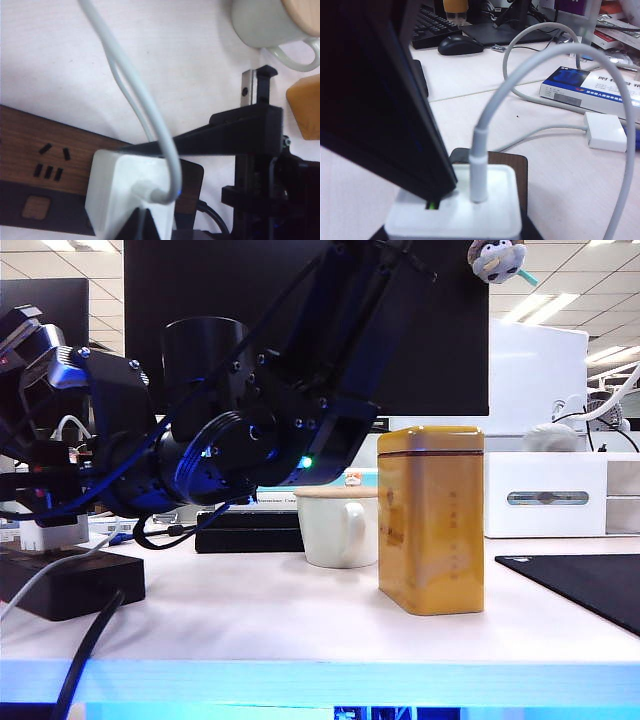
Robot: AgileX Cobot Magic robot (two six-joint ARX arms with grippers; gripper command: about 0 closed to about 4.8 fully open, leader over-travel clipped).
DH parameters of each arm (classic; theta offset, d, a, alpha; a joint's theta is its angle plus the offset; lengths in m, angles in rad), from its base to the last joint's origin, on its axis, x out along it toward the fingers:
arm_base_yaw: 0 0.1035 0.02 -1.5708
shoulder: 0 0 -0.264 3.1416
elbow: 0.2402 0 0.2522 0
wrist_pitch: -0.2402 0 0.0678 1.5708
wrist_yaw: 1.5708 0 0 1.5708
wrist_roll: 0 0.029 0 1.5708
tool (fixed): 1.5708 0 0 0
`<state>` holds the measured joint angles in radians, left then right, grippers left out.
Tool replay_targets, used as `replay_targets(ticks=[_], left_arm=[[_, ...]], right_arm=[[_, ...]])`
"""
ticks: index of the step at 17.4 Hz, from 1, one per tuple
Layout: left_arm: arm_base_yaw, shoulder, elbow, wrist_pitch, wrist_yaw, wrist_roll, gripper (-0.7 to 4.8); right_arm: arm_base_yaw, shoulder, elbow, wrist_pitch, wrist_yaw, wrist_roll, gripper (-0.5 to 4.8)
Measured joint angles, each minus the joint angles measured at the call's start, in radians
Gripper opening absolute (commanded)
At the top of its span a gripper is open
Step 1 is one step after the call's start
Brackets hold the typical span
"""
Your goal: Plug the white charger into the left socket.
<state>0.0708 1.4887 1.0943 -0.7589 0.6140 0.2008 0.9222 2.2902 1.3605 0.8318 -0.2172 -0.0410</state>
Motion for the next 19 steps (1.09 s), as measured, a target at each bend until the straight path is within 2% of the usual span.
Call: replay_targets(ticks=[8,10,11,16,18,19], left_arm=[[-0.007,0.007,0.007,-0.018,-0.031,-0.010,-0.06],[-0.017,0.025,0.017,-0.017,-0.028,-0.011,-0.06],[-0.025,0.031,0.020,-0.016,-0.031,-0.011,-0.06],[-0.043,0.036,0.024,-0.030,-0.044,-0.002,-0.06],[-0.044,0.034,0.024,-0.042,-0.067,-0.002,-0.06],[-0.045,0.033,0.025,-0.045,-0.076,-0.002,-0.06]], right_arm=[[0.001,0.000,0.002,-0.011,-0.002,-0.011,1.97],[0.002,0.000,0.001,-0.014,0.013,0.025,1.90],[0.005,0.000,0.001,-0.014,0.026,0.035,1.68],[0.023,0.000,-0.001,-0.013,0.069,0.045,1.71],[0.027,0.000,-0.002,-0.014,0.073,0.024,2.57],[0.029,0.000,-0.001,-0.014,0.076,0.021,2.57]])
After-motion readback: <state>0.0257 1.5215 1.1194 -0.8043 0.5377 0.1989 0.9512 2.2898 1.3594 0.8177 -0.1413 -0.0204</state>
